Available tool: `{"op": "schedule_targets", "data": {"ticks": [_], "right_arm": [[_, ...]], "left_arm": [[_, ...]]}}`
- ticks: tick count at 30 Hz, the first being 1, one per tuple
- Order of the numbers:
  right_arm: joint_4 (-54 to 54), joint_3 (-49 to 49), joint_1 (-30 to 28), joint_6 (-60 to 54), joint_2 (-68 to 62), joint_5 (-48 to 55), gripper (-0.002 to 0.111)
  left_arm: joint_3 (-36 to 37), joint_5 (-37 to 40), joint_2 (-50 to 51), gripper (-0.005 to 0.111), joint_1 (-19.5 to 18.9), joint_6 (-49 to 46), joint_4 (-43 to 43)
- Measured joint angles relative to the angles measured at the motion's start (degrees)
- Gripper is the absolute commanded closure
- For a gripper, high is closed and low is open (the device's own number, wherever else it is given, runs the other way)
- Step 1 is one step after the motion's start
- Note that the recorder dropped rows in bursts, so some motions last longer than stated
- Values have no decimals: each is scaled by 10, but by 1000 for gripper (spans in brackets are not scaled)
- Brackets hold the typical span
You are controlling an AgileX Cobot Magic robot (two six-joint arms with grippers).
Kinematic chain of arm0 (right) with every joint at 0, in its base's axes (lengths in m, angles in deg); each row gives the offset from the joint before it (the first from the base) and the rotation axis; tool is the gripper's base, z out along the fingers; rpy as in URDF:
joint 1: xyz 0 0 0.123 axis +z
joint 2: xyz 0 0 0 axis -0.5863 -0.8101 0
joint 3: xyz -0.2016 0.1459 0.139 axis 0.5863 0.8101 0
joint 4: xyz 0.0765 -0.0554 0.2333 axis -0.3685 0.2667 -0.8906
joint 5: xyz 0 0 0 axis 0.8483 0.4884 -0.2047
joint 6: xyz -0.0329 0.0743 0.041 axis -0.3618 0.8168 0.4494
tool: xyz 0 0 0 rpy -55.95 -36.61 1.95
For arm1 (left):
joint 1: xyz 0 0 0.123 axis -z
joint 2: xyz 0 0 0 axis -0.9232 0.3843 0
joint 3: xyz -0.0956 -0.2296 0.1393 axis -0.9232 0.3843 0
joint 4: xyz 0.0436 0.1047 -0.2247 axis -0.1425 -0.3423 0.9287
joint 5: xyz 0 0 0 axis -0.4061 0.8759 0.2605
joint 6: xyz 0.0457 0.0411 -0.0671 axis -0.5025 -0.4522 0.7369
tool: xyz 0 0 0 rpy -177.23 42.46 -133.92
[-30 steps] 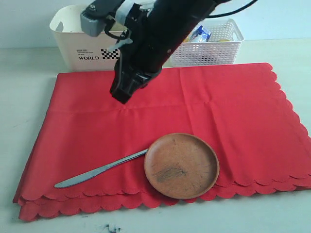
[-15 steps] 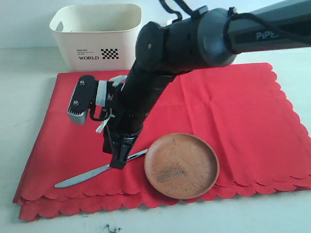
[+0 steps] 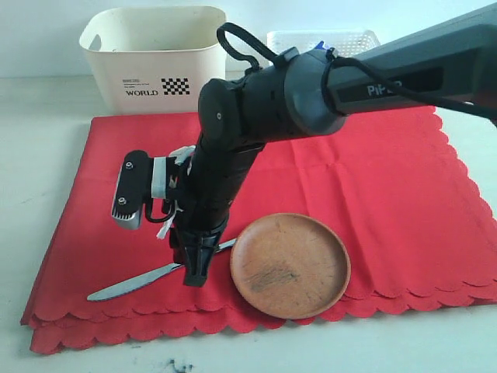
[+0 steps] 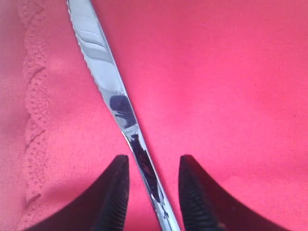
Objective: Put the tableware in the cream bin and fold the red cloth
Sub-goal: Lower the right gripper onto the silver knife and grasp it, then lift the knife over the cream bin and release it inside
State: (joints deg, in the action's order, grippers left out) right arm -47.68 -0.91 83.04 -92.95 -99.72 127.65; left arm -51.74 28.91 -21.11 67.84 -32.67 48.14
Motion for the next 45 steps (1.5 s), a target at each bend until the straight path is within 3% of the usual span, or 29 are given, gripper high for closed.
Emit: {"op": "schedule_targets", "data": {"ticks": [11, 13, 20, 24, 35, 45], "right_arm": [[1, 0, 0, -17, -30, 15, 73], [1, 0, 0, -27, -30, 15, 78], [11, 0, 1, -34, -31, 15, 108], [24, 0, 1, -34, -31, -4, 108], [53, 2, 1, -36, 15, -171, 108], [-44, 2, 1, -10, 41, -480, 108]], "left_arm": [[0, 0, 0, 102, 0, 0, 0], [0, 0, 0, 102, 0, 0, 0], [0, 0, 0, 102, 0, 0, 0], [0, 0, 0, 102, 0, 0, 0], [0, 0, 0, 102, 0, 0, 0], [0, 0, 0, 102, 0, 0, 0]]}}
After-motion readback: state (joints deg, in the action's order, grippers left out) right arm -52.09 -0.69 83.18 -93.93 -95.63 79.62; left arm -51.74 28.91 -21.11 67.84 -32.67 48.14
